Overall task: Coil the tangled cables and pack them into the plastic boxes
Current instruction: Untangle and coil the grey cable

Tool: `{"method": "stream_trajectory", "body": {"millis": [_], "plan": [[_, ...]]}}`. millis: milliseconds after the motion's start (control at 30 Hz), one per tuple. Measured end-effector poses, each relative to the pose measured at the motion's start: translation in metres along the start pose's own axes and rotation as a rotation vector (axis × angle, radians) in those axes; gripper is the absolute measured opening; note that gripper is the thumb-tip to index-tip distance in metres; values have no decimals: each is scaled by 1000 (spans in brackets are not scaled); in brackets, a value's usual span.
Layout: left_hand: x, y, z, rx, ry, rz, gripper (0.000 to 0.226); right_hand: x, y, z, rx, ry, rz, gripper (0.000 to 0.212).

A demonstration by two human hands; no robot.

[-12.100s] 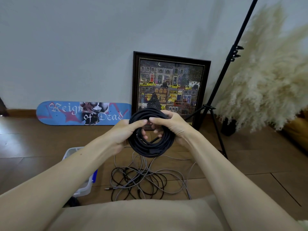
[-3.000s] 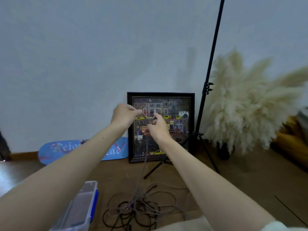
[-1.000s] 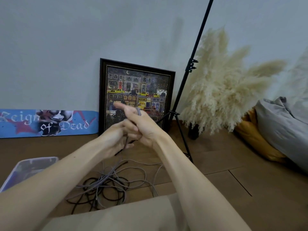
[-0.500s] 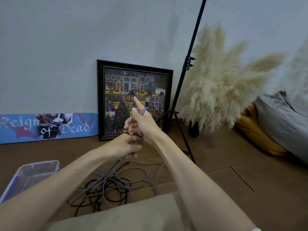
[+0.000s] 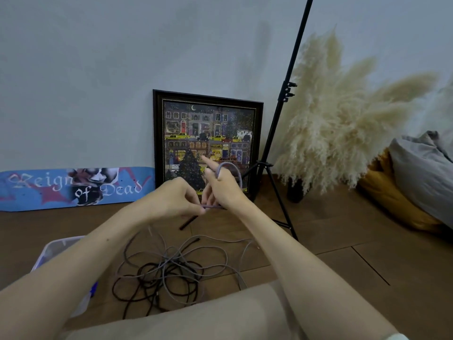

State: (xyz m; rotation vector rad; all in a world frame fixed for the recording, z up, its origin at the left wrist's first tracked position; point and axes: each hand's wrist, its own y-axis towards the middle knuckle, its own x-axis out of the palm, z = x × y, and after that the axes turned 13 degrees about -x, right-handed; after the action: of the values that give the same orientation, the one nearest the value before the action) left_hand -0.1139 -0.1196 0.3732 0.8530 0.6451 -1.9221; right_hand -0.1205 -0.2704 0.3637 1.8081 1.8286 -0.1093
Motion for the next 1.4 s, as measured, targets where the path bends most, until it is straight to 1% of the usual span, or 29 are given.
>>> {"method": "stream_trajectory", "body": {"millis": [67, 133, 200, 267, 333, 367, 400, 467, 500, 533, 567, 600, 633, 700, 767, 833, 967, 1033, 1100, 1133, 1167, 1233, 1300, 1333, 1400], "plan": [[-6, 2, -2, 42, -2, 70, 9, -3, -3, -2, 48, -21, -30, 39], [-11, 4, -4, 49, 10, 162, 11, 0, -7, -4, 96, -2, -129, 35], [-15, 6, -7, 63, -26, 189, 13, 5, -11, -5, 190, 74, -242, 43], [-16, 8, -8, 83, -94, 160, 14, 8, -13, -7, 310, 237, -338, 59], [-18, 8, -7, 100, -166, 145, 14, 7, -13, -9, 387, 388, -401, 77], [-19, 8, -7, 105, -206, 140, 12, 6, -14, -10, 411, 450, -417, 82], [-20, 8, -6, 109, -241, 132, 11, 5, -14, -11, 433, 500, -428, 82], [-21, 8, -6, 110, -274, 113, 12, 5, -17, -15, 473, 587, -456, 74], [-21, 8, -6, 110, -284, 106, 13, 4, -18, -17, 481, 622, -487, 74], [-21, 9, -7, 111, -297, 97, 17, 4, -19, -18, 480, 652, -527, 79], [-21, 9, -9, 110, -319, 83, 26, 2, -19, -19, 476, 687, -564, 85], [-21, 10, -11, 100, -355, 57, 40, 1, -19, -20, 474, 726, -592, 89], [-21, 10, -14, 88, -404, 13, 51, -1, -19, -21, 472, 769, -614, 91], [-19, 7, -16, 64, -522, -132, 62, -3, -19, -22, 456, 818, -652, 89], [-17, 3, -18, 10, -679, -282, 68, -4, -20, -21, 430, 840, -681, 86], [-18, 1, -19, -20, -786, -348, 73, -5, -19, -20, 399, 870, -694, 84], [-18, 4, -21, -14, -838, -374, 76, -6, -18, -18, 349, 919, -727, 76], [-16, 6, -21, -2, -831, -367, 72, -7, -18, -16, 330, 920, -743, 74], [-14, 8, -20, 17, -832, -345, 59, -8, -18, -16, 342, 923, -718, 76], [-12, 9, -18, 23, -826, -314, 52, -8, -17, -16, 360, 924, -679, 77], [-11, 9, -16, 23, -801, -254, 45, -8, -17, -16, 384, 920, -625, 79], [-7, 13, -12, 46, -718, -64, 33, -6, -15, -15, 412, 910, -517, 81], [-4, 17, -9, 102, -655, 109, 28, -3, -12, -14, 399, 926, -448, 83], [-4, 18, -8, 128, -635, 161, 28, -2, -11, -12, 387, 937, -430, 84], [-6, 20, -7, 156, -613, 198, 27, 0, -10, -12, 367, 959, -417, 86]]}}
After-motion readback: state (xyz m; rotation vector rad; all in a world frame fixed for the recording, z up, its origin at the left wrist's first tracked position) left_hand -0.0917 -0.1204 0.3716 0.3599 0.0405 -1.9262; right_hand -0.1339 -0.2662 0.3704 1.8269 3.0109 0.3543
